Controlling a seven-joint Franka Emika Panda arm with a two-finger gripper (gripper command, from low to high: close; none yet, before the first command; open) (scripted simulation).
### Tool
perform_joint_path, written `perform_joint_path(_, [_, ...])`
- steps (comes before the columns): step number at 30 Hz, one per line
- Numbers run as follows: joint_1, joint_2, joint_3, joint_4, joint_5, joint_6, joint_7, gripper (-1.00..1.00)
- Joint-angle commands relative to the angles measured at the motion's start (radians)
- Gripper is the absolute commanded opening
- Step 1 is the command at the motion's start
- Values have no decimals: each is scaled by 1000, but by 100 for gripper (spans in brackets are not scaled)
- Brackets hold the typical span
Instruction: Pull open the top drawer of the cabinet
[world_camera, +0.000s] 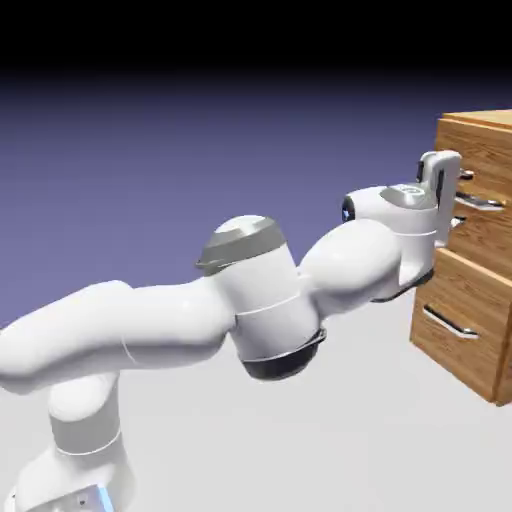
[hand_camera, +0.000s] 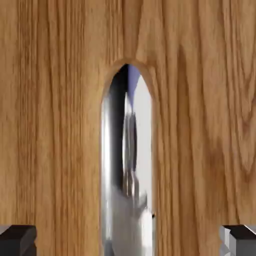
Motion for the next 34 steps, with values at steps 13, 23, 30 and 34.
perform_joint_path(13, [-326, 56, 139, -471, 6, -162, 80, -100])
perform_joint_path(23, [-617, 44, 303, -833, 50, -260, 104, -100])
perform_joint_path(30, [-824, -13, 433, -1067, 108, -299, 91, -100])
perform_joint_path(34, [-895, -42, 479, -1139, 137, -301, 81, 100])
